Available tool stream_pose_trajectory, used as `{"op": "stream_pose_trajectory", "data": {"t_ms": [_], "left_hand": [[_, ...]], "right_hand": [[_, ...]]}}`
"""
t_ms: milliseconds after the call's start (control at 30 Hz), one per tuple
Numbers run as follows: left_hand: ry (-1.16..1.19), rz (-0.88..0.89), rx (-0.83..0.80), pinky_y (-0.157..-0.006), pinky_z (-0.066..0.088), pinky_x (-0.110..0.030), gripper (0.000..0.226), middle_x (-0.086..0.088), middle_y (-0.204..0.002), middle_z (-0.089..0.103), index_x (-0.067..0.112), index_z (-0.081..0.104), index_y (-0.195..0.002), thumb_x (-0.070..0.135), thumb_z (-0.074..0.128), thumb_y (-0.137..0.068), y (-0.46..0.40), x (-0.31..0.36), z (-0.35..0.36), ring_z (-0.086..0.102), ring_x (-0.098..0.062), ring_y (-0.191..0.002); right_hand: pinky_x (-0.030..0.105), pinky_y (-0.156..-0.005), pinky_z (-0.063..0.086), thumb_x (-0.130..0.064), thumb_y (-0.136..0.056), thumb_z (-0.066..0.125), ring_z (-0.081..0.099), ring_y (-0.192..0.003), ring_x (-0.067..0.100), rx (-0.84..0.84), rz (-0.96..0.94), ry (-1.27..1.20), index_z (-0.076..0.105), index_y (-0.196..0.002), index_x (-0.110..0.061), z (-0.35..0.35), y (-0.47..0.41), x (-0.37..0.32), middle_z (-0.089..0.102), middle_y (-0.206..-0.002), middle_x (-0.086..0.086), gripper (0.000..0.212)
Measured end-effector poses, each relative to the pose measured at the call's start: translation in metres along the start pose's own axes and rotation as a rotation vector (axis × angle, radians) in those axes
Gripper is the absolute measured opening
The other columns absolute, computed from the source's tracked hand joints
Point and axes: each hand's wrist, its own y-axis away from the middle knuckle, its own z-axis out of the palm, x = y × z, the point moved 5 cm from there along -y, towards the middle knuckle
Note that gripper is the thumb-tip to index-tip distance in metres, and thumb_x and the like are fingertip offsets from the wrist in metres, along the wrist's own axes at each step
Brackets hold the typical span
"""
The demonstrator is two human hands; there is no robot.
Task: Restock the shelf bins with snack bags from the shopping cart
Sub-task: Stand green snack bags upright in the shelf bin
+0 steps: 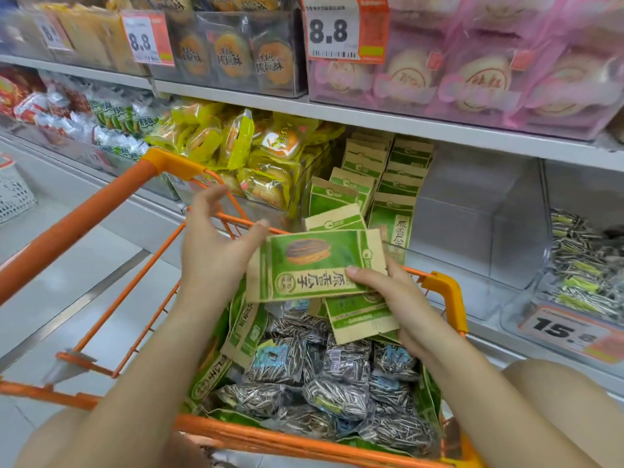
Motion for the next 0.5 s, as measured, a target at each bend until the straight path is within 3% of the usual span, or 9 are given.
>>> {"op": "stream_pose_trajectory", "data": {"t_ms": [33, 67, 133, 167, 267, 333, 400, 500], "left_hand": [[-0.235, 0.136, -0.181, -0.087, 0.038, -0.024, 0.046, 0.014, -0.115, 0.055, 0.029, 0.055, -0.116, 0.041, 0.075, -0.076, -0.003, 0.010, 0.004, 0.049, -0.004, -0.109], [-0.384, 0.144, -0.437, -0.085, 0.042, -0.025, 0.043, 0.017, -0.107, 0.060, 0.033, 0.058, -0.106, 0.054, 0.074, -0.072, -0.002, 0.013, 0.013, 0.054, -0.002, -0.102], [-0.469, 0.014, -0.828, -0.076, 0.053, -0.033, 0.048, 0.011, -0.091, 0.071, 0.026, 0.066, -0.093, 0.064, 0.069, -0.063, 0.007, 0.003, 0.025, 0.066, -0.008, -0.086], [-0.415, -0.038, -0.897, -0.075, 0.054, -0.035, 0.047, 0.005, -0.087, 0.073, 0.023, 0.067, -0.094, 0.060, 0.069, -0.065, 0.011, 0.000, 0.028, 0.069, -0.012, -0.082], [-0.050, -0.231, -0.783, -0.078, 0.054, -0.038, 0.032, -0.001, -0.088, 0.074, 0.017, 0.064, -0.107, 0.040, 0.065, -0.084, 0.026, -0.007, 0.037, 0.071, -0.016, -0.077], [0.144, -0.381, -0.668, -0.072, 0.051, -0.032, 0.035, 0.003, -0.089, 0.074, 0.016, 0.063, -0.112, 0.042, 0.055, -0.090, 0.041, -0.012, 0.052, 0.068, -0.010, -0.073], [0.186, -0.403, -0.566, -0.074, 0.045, -0.026, 0.041, 0.006, -0.104, 0.070, 0.021, 0.059, -0.120, 0.049, 0.048, -0.092, 0.053, -0.012, 0.070, 0.065, -0.006, -0.087], [0.181, -0.324, -0.524, -0.092, 0.041, -0.029, 0.043, 0.006, -0.122, 0.060, 0.024, 0.048, -0.131, 0.047, 0.045, -0.095, 0.061, -0.007, 0.091, 0.057, -0.013, -0.111]], "right_hand": [[0.043, -0.086, 0.056, -0.019, -0.085, 0.067, 0.070, -0.094, 0.021, -0.034, 0.006, 0.017, 0.056, -0.121, -0.025, 0.002, 0.000, 0.001, 0.074, -0.104, -0.001, 0.039], [0.044, -0.088, 0.055, -0.018, -0.084, 0.067, 0.070, -0.096, 0.022, -0.048, 0.006, 0.018, 0.056, -0.122, -0.026, 0.004, 0.000, 0.000, 0.073, -0.106, 0.000, 0.040], [0.049, -0.092, 0.052, -0.016, -0.083, 0.070, 0.069, -0.098, 0.025, -0.004, -0.008, -0.038, 0.056, -0.120, -0.026, 0.001, -0.002, 0.000, 0.073, -0.106, 0.002, 0.041], [0.052, -0.093, 0.051, -0.017, -0.080, 0.073, 0.068, -0.100, 0.026, 0.038, -0.023, -0.087, 0.057, -0.120, -0.025, -0.002, -0.003, 0.000, 0.072, -0.108, 0.003, 0.044], [0.055, -0.098, 0.047, -0.036, -0.069, 0.080, 0.063, -0.112, 0.027, 0.132, -0.034, -0.305, 0.050, -0.134, -0.020, -0.011, -0.006, -0.003, 0.066, -0.123, 0.007, 0.074], [0.054, -0.101, 0.045, -0.051, -0.066, 0.079, 0.060, -0.118, 0.025, 0.140, -0.034, -0.362, 0.044, -0.141, -0.021, -0.013, -0.008, -0.004, 0.062, -0.130, 0.006, 0.088], [0.049, -0.100, 0.046, -0.051, -0.072, 0.073, 0.061, -0.117, 0.023, 0.103, -0.071, -0.261, 0.047, -0.138, -0.023, -0.007, -0.005, -0.006, 0.063, -0.128, 0.003, 0.076], [0.042, -0.093, 0.052, -0.040, -0.076, 0.069, 0.066, -0.108, 0.019, 0.096, -0.112, -0.087, 0.054, -0.127, -0.023, -0.001, 0.000, -0.005, 0.068, -0.119, 0.000, 0.056]]}}
